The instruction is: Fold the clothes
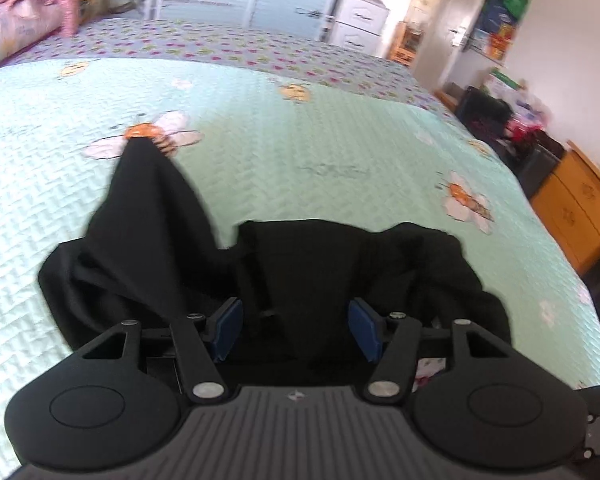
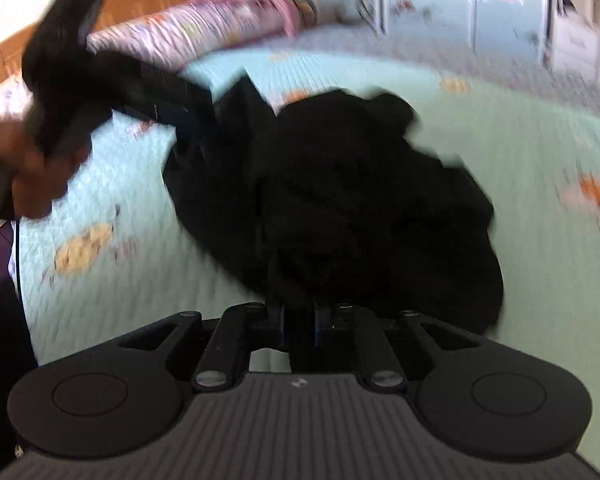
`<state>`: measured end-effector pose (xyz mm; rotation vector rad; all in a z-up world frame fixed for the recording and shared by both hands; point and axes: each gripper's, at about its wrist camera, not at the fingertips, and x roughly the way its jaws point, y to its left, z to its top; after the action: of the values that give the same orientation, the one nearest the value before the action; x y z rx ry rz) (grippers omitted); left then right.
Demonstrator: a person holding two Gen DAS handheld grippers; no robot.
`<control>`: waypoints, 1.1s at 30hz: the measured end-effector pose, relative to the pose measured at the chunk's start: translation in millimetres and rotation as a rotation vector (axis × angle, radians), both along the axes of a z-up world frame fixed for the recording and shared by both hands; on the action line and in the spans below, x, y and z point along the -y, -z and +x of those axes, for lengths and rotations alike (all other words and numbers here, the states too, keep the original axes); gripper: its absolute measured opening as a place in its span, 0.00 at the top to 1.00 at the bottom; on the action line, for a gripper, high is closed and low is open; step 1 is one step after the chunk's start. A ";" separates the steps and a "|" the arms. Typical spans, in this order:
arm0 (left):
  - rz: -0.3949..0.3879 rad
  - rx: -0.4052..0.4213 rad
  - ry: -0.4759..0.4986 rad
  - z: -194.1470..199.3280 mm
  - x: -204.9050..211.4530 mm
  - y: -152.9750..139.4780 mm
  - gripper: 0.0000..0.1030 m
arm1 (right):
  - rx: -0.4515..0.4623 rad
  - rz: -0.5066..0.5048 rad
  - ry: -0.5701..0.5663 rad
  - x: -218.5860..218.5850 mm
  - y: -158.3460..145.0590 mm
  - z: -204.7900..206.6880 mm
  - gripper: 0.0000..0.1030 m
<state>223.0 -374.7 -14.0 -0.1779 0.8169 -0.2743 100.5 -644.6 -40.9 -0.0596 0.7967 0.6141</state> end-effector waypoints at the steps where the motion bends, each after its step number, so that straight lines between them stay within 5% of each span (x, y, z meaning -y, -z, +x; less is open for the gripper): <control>1: 0.000 0.001 0.021 -0.1 6.1 0.4 0.40 | -0.025 0.015 0.022 7.6 1.8 -6.3 0.76; 6: 0.012 -0.006 0.096 15.4 40.6 16.7 0.40 | 0.022 0.154 0.133 35.6 -19.1 -27.1 0.38; 13: 0.016 -0.036 0.184 22.3 71.1 34.2 0.44 | 0.044 0.278 0.416 72.9 -15.2 -18.7 0.34; 14: 0.036 -0.026 0.224 17.3 78.8 35.0 0.48 | 0.041 0.284 0.451 74.7 -9.4 -17.5 0.34; 16: 0.091 -0.002 0.316 2.8 96.4 36.8 0.81 | 0.021 0.310 0.525 80.3 1.7 -15.1 0.34; 19: 0.167 0.048 0.416 -25.5 112.0 42.0 0.88 | -0.009 0.370 0.613 89.8 13.5 -15.1 0.34; 23: 0.177 0.022 0.426 -45.4 106.9 55.5 0.88 | 0.060 0.376 0.575 87.8 5.4 -1.6 0.34; 29: 0.159 -0.003 0.396 -57.4 92.1 64.1 0.88 | 0.071 0.296 0.295 25.9 -25.4 51.6 0.22; 30: 0.161 -0.005 0.394 -58.7 89.6 63.6 0.88 | 0.059 0.248 0.263 11.3 -24.3 58.9 0.23; 31: 0.163 -0.006 0.393 -60.0 87.2 63.1 0.87 | 0.052 0.198 0.262 -0.6 -21.1 65.3 0.37; 32: 0.164 -0.008 0.391 -61.4 84.8 62.5 0.87 | 0.046 0.164 0.271 -7.5 -17.4 70.6 0.53; 33: 0.157 -0.011 0.387 -61.8 81.1 60.7 0.86 | 0.042 0.162 0.282 -8.6 -14.9 73.6 0.84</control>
<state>161.3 -455.7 -74.6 0.1292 0.8775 -0.5706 174.1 -636.0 -26.0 0.1854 0.6967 0.4065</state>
